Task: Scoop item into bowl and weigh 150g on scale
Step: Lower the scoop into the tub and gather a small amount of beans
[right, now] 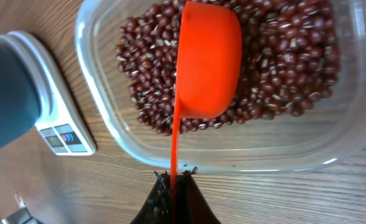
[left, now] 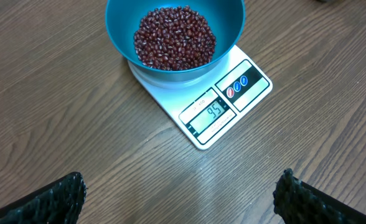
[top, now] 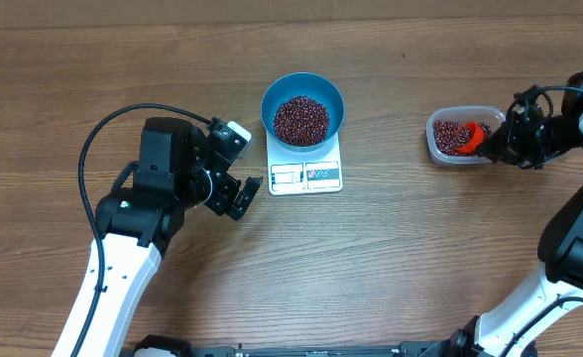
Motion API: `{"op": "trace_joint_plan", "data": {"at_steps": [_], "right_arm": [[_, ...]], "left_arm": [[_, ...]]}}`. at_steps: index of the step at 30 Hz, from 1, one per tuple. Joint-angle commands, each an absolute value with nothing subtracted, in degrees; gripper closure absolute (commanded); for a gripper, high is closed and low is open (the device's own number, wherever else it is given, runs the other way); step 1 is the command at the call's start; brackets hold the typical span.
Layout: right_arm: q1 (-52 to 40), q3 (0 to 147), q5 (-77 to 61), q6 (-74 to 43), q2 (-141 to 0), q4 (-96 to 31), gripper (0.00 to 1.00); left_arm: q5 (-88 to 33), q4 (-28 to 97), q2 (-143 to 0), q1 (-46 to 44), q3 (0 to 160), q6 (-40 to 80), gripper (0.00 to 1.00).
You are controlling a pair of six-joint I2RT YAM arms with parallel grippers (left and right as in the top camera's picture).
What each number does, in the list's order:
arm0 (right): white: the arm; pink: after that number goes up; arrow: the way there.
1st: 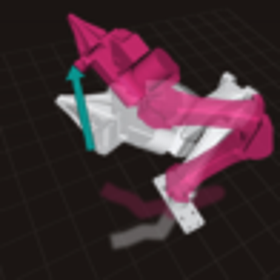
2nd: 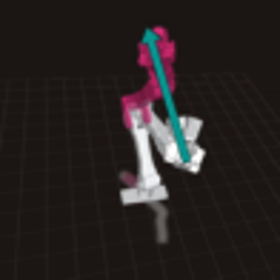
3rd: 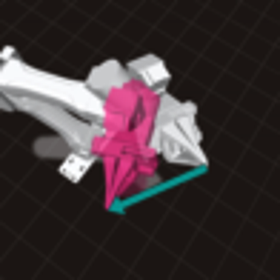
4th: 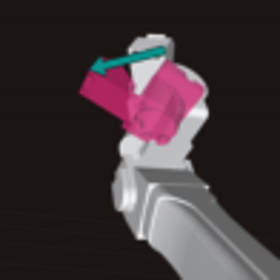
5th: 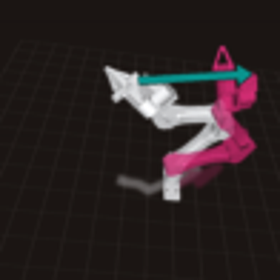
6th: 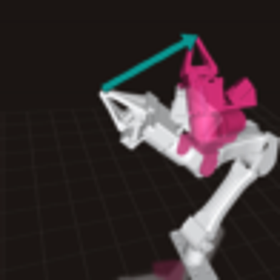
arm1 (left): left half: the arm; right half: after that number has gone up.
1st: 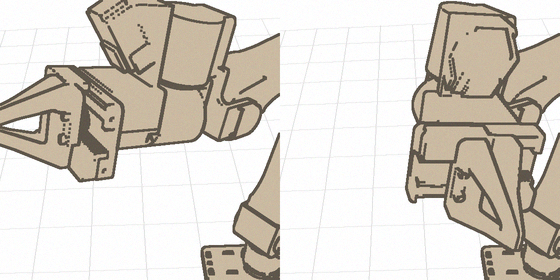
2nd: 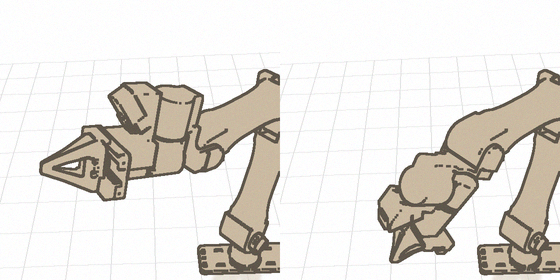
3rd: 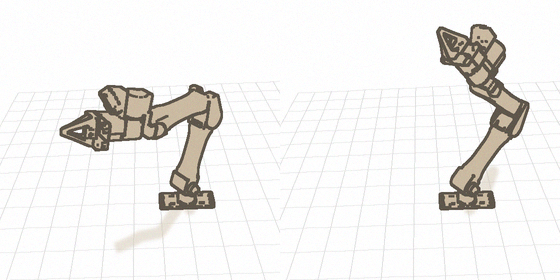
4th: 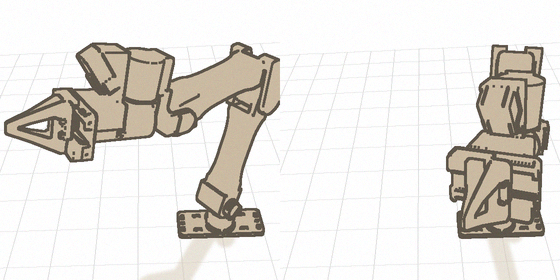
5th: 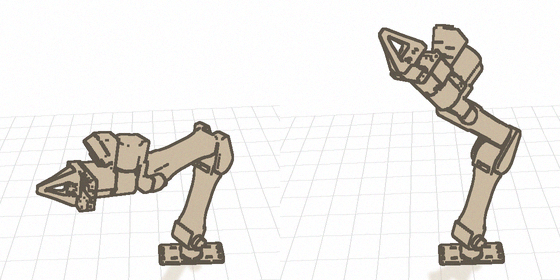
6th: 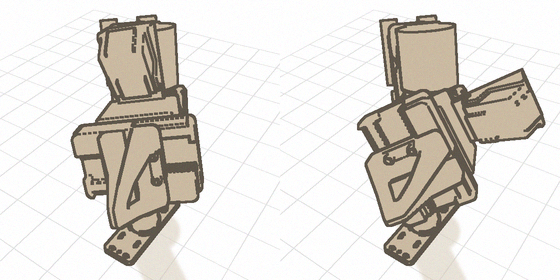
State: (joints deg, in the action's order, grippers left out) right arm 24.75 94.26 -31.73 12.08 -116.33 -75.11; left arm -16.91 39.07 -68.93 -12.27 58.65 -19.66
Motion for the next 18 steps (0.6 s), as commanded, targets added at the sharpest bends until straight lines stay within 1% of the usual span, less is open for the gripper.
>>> {"op": "trace_joint_plan", "data": {"at_steps": [1, 12, 18], "right_arm": [[25.32, 93.86, -34.85, 13.82, -116.88, -75.18, 0.96], [28.99, 93.86, -42.04, 17.89, -116.88, -77.32, 0.96], [31.38, 93.86, -49.34, 22.87, -116.88, -79.48, 0.96]], "left_arm": [[-16.49, 38.98, -69.32, -12.01, 59.53, -19.09, 0.0], [-16.49, 38.98, -69.34, -12.03, 59.51, -19.09, 0.0], [-16.49, 38.98, -69.32, -12.03, 59.51, -19.09, 0.0]]}}
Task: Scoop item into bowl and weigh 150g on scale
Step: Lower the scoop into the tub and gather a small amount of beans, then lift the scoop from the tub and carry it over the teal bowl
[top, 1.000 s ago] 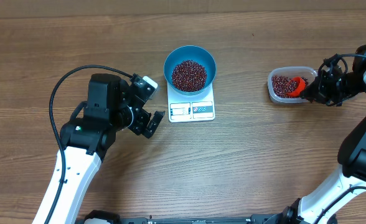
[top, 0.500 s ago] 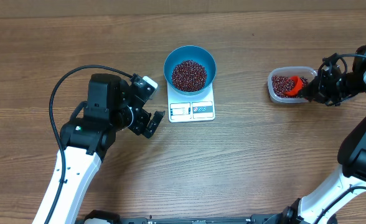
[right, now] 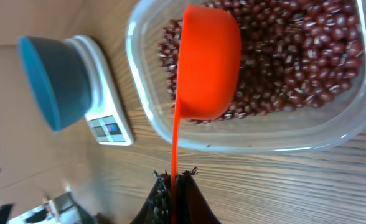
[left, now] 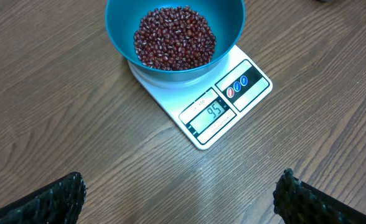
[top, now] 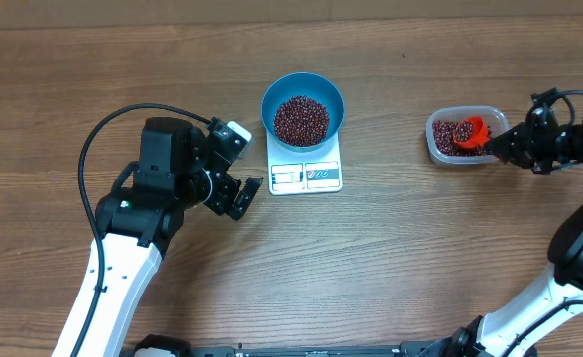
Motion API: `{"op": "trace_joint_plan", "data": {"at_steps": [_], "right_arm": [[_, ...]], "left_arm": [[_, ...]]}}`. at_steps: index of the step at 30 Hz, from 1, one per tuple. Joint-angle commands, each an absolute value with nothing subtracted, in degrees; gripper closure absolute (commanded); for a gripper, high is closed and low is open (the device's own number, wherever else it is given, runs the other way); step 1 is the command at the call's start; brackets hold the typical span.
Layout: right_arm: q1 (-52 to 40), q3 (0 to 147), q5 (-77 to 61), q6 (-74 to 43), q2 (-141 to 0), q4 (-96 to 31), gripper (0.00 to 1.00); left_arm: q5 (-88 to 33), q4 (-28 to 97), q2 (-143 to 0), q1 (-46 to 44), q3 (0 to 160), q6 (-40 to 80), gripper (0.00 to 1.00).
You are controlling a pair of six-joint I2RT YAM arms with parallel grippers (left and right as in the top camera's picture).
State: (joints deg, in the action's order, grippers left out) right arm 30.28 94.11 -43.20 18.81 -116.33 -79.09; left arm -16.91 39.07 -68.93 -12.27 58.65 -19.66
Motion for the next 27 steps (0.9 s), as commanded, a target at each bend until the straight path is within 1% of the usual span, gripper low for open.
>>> {"op": "trace_joint_plan", "data": {"at_steps": [1, 7, 15, 19, 27], "right_arm": [[31.75, 93.86, -50.46, 23.86, -116.88, -79.99, 0.96], [33.47, 93.86, -54.65, 26.5, -116.86, -81.87, 0.96], [33.12, 93.95, -59.37, 29.23, -116.49, -84.27, 0.96], [31.66, 95.18, -60.9, 32.05, -115.85, -87.15, 0.96], [24.97, 98.19, -61.87, 31.53, -112.92, -89.1, 0.96]], "left_arm": [[-16.49, 38.98, -69.32, -12.01, 59.53, -19.09, 0.01], [-16.49, 38.98, -69.34, -12.01, 59.53, -19.09, 0.01], [-16.49, 38.98, -69.32, -12.01, 59.51, -19.09, 0.0], [-16.49, 38.98, -69.32, -12.03, 59.51, -19.09, 0.0], [-16.49, 38.98, -69.34, -12.01, 59.53, -19.09, 0.0]]}}
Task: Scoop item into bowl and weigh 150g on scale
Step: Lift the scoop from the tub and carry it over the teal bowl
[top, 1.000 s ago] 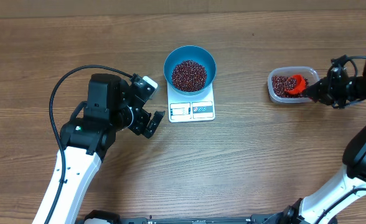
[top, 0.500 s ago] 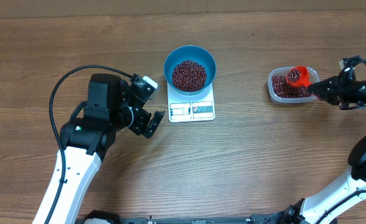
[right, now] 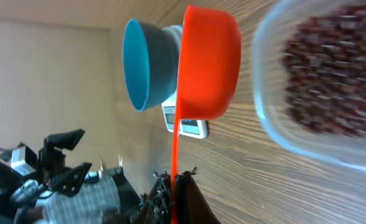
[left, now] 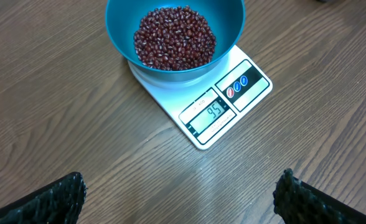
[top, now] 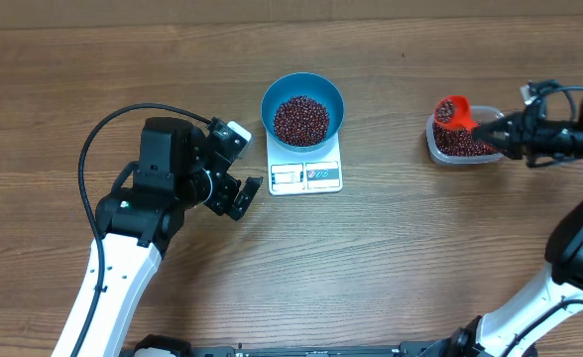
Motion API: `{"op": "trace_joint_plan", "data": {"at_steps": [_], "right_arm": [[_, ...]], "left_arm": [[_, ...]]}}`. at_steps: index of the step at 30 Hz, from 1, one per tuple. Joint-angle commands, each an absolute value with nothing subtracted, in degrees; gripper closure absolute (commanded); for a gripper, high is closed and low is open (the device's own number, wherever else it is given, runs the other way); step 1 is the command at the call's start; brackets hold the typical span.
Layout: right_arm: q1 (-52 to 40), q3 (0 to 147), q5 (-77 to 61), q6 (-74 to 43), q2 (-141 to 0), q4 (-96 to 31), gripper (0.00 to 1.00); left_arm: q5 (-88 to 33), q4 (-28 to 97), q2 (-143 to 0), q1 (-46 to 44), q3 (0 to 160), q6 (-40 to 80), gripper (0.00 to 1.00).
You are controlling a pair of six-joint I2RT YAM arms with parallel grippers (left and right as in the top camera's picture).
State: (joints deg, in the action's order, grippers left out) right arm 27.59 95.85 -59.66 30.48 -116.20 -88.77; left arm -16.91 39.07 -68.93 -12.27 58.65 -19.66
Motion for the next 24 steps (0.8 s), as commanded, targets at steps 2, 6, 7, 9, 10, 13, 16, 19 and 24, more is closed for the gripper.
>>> {"op": "trace_joint_plan", "data": {"at_steps": [2, 6, 7, 9, 10, 13, 16, 19, 24], "right_arm": [[22.39, 98.45, -62.26, 31.09, -112.05, -89.03, 0.96], [17.15, 99.31, -64.66, 29.5, -111.26, -88.73, 0.96], [15.57, 99.81, -64.6, 28.51, -111.26, -88.4, 0.96], [12.82, 100.71, -64.58, 27.2, -111.26, -87.74, 0.96], [11.2, 101.3, -64.53, 26.44, -111.26, -87.29, 0.96], [6.79, 102.94, -63.9, 23.16, -111.26, -85.12, 0.96], [2.81, 104.51, -61.58, 18.35, -111.26, -81.76, 0.96], [-0.84, 105.54, -56.29, 12.86, -111.26, -78.37, 0.96], [-6.24, 105.62, -48.34, 7.6, -111.26, -74.98, 0.96]], "left_arm": [[-16.49, 38.98, -69.32, -12.01, 59.51, -19.09, 0.0], [-16.49, 38.98, -69.32, -12.01, 59.51, -19.09, 0.0], [-16.49, 38.98, -69.34, -12.01, 59.53, -19.09, 0.01], [-16.49, 38.98, -69.34, -12.01, 59.51, -19.09, 0.01], [-16.49, 38.98, -69.34, -12.03, 59.53, -19.09, 0.0], [-16.49, 38.98, -69.34, -12.01, 59.51, -19.09, 0.0], [-16.49, 38.98, -69.32, -12.01, 59.53, -19.09, 0.0], [-16.49, 38.98, -69.34, -12.01, 59.53, -19.09, 0.0], [-16.49, 38.98, -69.34, -12.03, 59.53, -19.09, 0.0]]}}
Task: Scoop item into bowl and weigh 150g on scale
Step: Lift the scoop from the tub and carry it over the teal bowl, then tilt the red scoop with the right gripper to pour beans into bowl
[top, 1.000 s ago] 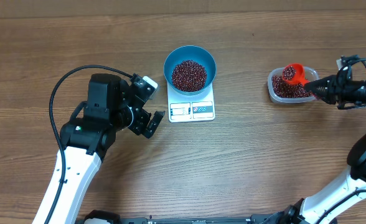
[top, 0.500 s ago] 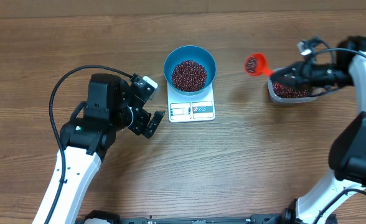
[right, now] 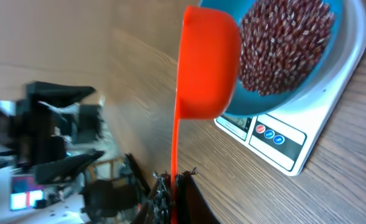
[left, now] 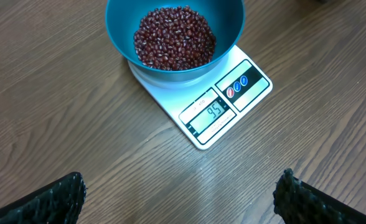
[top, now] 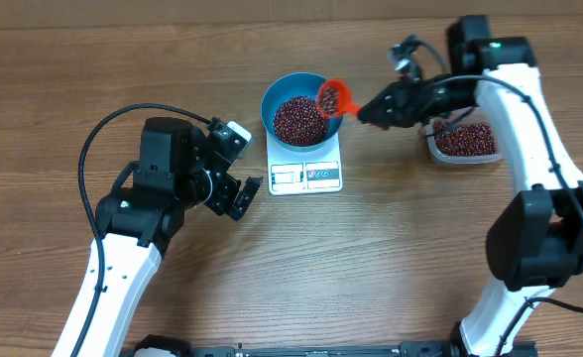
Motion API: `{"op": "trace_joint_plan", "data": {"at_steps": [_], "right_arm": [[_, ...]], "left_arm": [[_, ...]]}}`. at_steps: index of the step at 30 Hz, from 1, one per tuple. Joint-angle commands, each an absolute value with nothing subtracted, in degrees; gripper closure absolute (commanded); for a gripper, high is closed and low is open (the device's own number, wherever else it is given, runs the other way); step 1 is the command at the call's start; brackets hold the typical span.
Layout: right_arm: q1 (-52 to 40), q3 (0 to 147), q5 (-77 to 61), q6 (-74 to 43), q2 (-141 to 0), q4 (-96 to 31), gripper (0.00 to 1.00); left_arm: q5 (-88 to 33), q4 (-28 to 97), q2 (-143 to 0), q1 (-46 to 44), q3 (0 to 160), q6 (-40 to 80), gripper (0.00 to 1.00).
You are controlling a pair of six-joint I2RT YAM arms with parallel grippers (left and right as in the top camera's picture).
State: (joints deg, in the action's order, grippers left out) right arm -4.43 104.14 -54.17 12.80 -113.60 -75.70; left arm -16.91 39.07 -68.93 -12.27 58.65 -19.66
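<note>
A blue bowl (top: 270, 103) of red beans sits on a white scale (top: 305, 177). In the left wrist view the scale's display (left: 215, 111) reads 95. My right gripper (top: 373, 109) is shut on the thin handle of an orange scoop (top: 331, 97). The scoop carries beans and hangs at the bowl's right rim. From the right wrist, the scoop (right: 208, 68) is seen from below, beside the bowl (right: 295, 93), with the gripper (right: 173, 180) clamped on its handle. My left gripper (left: 180, 199) stands open on the near left of the scale, holding nothing.
A clear plastic container (top: 462, 139) of red beans stands to the right of the scale, under my right arm. The left arm's black cable loops over the table on the left. Bare wood lies in front of the scale.
My right gripper with the loaded scoop was over the container's left edge and is now at the bowl's right rim. The left arm has not moved. The display still reads 95.
The scoop was down among the beans in the container, held by my right gripper. Then it sat loaded in the container, then hung over the container's left edge. Now it is at the bowl. The scale has shown 95 throughout.
</note>
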Motion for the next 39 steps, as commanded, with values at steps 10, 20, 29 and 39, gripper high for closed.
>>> {"op": "trace_joint_plan", "data": {"at_steps": [10, 20, 29, 39], "right_arm": [[-9.08, 105.62, -42.48, 4.47, -111.26, -73.08, 0.96], [-13.08, 105.62, -32.18, 1.41, -111.26, -69.17, 0.96], [-20.88, 105.62, -18.17, -0.27, -111.24, -60.77, 0.96], [-32.51, 106.0, 13.74, 0.23, -109.01, -58.57, 0.96]], "left_arm": [[-16.49, 38.98, -69.34, -12.01, 59.53, -19.09, 0.0], [-16.49, 38.98, -69.34, -12.01, 59.53, -19.09, 0.01], [-16.49, 38.98, -69.34, -12.03, 59.51, -19.09, 0.0], [-16.51, 38.98, -69.34, -12.03, 59.51, -19.09, 0.0]]}}
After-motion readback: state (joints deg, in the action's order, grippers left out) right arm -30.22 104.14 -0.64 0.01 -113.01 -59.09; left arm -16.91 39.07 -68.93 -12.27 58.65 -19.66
